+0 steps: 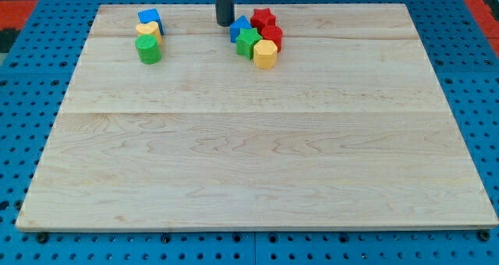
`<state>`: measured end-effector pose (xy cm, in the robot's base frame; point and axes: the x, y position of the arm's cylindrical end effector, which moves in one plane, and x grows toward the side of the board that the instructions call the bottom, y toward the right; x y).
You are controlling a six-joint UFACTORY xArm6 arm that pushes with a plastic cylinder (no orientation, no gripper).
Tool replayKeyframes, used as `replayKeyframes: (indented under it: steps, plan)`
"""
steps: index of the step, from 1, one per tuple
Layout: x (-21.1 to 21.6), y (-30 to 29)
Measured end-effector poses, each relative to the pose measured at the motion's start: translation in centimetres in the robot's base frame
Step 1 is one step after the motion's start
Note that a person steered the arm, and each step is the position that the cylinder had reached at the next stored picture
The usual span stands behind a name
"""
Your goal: Push the blue cube towards top center
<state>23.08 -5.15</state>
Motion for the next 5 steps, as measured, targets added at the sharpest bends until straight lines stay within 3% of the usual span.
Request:
replayKeyframes:
  steps: [2, 4, 5]
  plan:
    - [-3.9, -5.5]
    - [-3.9, -16.9]
    - [-3.0, -19.2]
